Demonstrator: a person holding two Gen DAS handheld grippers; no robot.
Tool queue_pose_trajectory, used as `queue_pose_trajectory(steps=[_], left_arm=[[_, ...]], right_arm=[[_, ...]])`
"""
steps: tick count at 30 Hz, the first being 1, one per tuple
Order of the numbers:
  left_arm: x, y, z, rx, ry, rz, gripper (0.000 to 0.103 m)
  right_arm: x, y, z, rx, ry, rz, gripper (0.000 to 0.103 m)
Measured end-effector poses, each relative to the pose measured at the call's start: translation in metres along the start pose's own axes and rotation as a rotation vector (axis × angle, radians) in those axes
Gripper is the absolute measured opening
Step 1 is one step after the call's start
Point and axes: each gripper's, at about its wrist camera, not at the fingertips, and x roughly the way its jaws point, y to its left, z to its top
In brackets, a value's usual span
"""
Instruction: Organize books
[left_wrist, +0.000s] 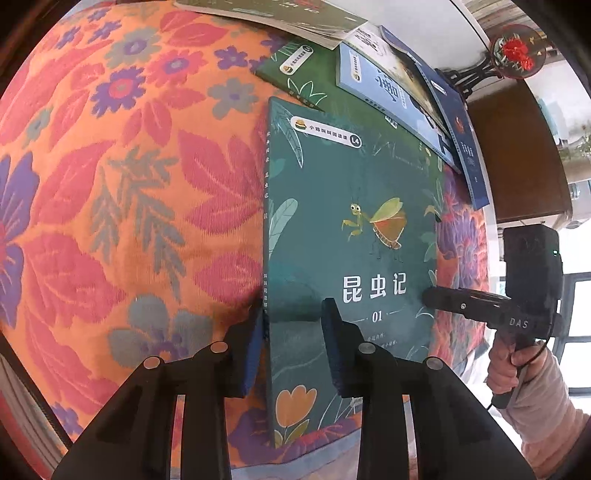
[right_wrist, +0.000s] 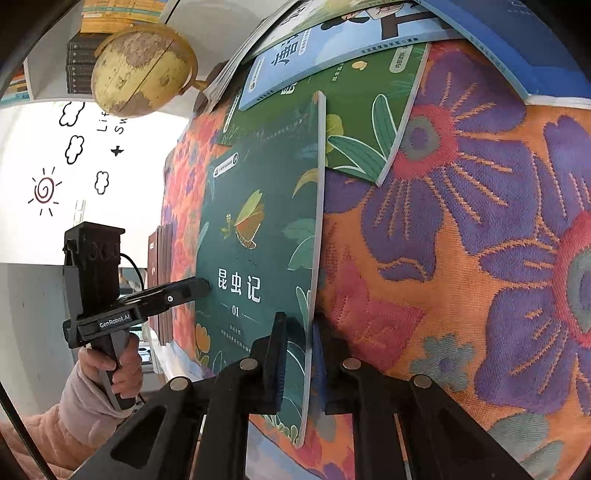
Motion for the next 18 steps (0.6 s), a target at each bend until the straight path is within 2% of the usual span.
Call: queue_pose_trajectory(steps=[5, 7, 11, 14, 18], left_arm=[[-0.001, -0.013, -0.002, 0.050, -0.016, 0.084, 0.028], [-0.005, -0.019, -0.006, 0.081, -0.038, 0.118, 0.027], [-0.020, -0.025, -0.010, 0.102, -0.063, 0.091, 0.027], [-0.025, -0.039, -0.017, 0.173, -0.050, 0.165, 0.027], [-0.030, -0.045, -0.024, 0.206, -0.041, 0.198, 0.027]], right_arm=[[-0.002, 0.005, 0.000, 0.014, -0.024, -0.027, 0.012], [-0.002, 0.017, -0.001, -0.025, -0.043, -0.070, 0.012], [-0.012, 0.037, -0.006, -0.084, -0.076, -0.077, 0.009], [-0.010, 0.059, -0.010, -0.165, -0.065, -0.126, 0.009], [-0.003, 0.080, -0.017, -0.205, -0.062, -0.155, 0.009]])
